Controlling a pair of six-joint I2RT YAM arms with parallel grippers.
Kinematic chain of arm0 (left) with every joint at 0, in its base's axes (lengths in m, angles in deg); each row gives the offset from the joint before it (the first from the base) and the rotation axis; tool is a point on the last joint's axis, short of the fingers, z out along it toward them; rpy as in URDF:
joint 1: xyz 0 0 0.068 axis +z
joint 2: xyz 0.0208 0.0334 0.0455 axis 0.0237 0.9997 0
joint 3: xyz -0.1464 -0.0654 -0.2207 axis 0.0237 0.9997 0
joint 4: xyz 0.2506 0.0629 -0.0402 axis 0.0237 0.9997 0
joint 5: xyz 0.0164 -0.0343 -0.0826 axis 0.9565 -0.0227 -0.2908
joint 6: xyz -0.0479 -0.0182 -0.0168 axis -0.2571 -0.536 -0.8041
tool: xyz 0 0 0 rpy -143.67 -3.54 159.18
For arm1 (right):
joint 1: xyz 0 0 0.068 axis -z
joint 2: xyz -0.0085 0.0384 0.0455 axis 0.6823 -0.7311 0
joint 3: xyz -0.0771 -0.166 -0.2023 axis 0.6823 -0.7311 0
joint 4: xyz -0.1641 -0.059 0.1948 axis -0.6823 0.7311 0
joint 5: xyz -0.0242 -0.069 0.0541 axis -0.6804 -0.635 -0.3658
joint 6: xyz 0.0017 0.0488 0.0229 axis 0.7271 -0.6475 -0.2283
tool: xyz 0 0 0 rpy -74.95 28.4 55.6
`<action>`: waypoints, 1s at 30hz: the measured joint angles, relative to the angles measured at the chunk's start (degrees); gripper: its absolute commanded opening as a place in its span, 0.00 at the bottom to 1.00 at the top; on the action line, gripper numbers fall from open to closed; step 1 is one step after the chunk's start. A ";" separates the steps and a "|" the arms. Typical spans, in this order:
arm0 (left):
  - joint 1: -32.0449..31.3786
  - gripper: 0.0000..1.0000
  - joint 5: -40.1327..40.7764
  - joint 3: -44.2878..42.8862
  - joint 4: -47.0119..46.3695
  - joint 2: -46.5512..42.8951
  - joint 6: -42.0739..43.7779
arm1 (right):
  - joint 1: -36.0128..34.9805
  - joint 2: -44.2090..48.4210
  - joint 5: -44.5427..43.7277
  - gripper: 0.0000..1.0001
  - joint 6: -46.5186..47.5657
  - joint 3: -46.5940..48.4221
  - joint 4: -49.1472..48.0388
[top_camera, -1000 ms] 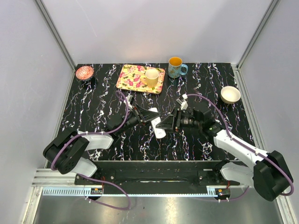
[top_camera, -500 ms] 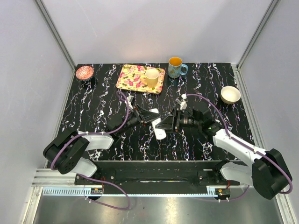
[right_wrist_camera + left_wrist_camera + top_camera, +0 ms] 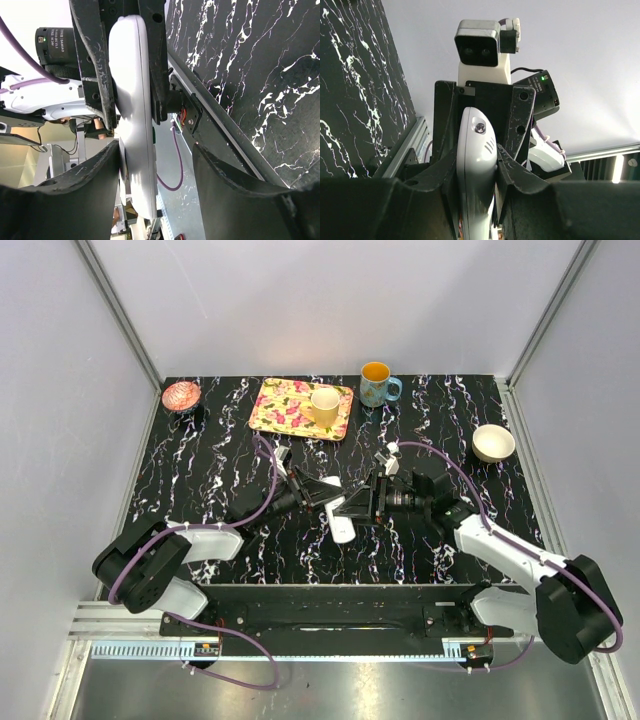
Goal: Load the batteries into the remote control
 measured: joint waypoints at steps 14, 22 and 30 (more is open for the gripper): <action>-0.52 0.00 -2.91 -0.02 3.34 0.00 0.00 | 0.57 -1.66 -0.09 0.73 0.70 0.81 2.12; -0.55 0.00 -3.13 -0.04 5.55 0.04 0.52 | 0.61 -1.66 -0.09 0.79 1.20 2.71 4.15; -0.39 0.00 -3.10 -0.07 5.22 1.75 0.44 | 0.66 0.33 0.33 0.78 2.99 3.87 7.04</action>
